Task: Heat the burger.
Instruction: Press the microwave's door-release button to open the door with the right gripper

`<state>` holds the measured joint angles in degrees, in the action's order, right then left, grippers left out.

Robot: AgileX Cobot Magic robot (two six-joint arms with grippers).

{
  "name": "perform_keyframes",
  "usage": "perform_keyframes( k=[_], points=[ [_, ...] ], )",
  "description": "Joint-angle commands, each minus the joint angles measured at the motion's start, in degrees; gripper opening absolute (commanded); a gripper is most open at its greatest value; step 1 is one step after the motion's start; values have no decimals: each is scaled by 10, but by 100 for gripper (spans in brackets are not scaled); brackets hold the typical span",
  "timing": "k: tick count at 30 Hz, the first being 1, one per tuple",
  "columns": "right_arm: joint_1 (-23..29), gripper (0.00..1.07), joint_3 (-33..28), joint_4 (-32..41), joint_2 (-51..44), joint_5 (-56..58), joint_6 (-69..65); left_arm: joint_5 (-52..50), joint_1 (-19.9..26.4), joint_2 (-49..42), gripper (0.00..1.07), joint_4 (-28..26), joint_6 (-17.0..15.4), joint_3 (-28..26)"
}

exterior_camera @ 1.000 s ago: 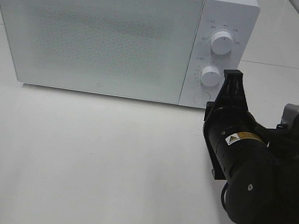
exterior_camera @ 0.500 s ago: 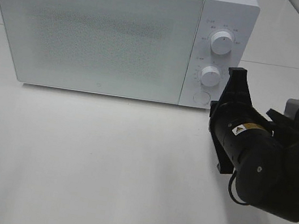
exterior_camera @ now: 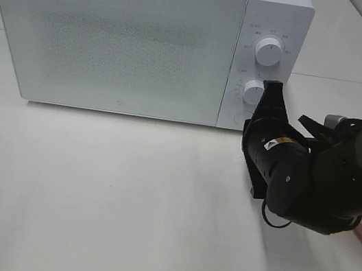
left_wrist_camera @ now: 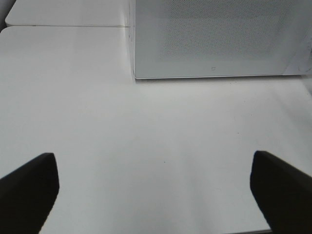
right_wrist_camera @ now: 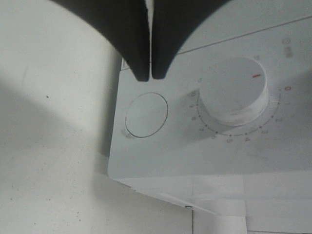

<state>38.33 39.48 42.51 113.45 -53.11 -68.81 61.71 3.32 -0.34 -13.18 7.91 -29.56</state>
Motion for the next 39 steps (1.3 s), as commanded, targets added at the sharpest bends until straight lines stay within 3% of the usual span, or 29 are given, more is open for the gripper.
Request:
perform_keyframes(
  k=[1,24,39],
  points=[
    [-6,0,12,-9,6,11,2,-3,-1,-8,100,-6,2,1],
    [-46,0,78,-38,61,26,-1,-3,-1,-8,100,-5,2,1],
    [-66,0,86,-49,64,28,-5,-3,-1,-8,100,-5,2,1]
  ],
)
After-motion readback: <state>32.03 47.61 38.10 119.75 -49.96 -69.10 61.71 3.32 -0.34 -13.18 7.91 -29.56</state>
